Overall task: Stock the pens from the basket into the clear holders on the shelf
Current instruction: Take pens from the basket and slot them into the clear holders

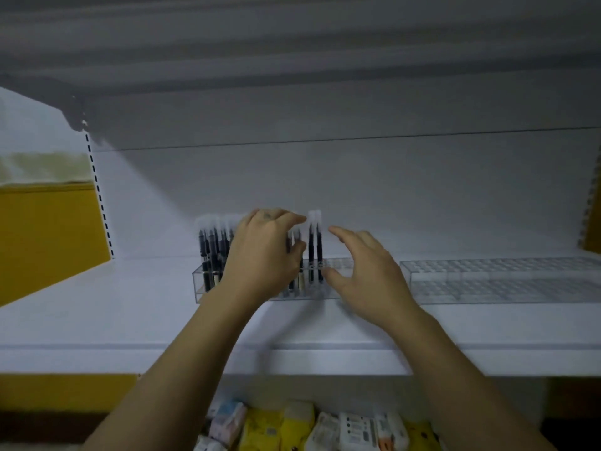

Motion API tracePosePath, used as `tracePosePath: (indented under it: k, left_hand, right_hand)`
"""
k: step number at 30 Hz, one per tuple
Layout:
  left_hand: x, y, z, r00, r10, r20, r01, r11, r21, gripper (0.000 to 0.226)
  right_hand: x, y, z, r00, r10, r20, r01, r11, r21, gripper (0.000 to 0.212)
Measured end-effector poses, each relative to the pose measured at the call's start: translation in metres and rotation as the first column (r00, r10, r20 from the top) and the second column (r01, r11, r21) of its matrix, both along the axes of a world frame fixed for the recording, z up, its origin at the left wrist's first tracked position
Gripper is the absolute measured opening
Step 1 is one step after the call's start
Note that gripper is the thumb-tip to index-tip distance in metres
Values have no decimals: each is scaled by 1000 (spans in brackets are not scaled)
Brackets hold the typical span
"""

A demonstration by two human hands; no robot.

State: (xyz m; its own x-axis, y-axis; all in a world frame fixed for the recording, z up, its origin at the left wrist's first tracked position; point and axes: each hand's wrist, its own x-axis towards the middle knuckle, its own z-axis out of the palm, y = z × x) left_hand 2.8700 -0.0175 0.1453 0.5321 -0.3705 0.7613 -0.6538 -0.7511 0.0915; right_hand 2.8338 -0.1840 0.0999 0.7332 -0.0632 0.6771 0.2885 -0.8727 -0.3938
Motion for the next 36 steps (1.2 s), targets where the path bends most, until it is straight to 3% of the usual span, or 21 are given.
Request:
tracePosePath:
  k: [7, 16, 23, 30, 36]
  left_hand:
    - [-45, 11, -70, 996, -1, 89, 1, 1000, -3, 29]
    - [-94, 18, -185, 989, -149, 7, 150, 987, -61, 23]
    - [-115, 11, -285, 934, -116, -339, 123, 992, 0, 31]
    - [-124, 0, -383, 755, 22, -655, 102, 983, 151, 55]
    - [-135, 8, -461, 594, 148, -790, 134, 951, 279, 65]
  right_hand:
    - [-59, 12, -37, 998, -57, -9, 57, 996, -65, 55]
    - [-120, 10, -141, 990, -89, 114, 88, 996, 7, 21]
    - [-134, 4, -254, 932, -71, -355, 72, 997, -10, 42]
    - [-135, -3, -336, 721, -126, -681, 69, 992, -110, 59]
    - [-148, 0, -402, 516, -115, -849, 74, 993, -90, 63]
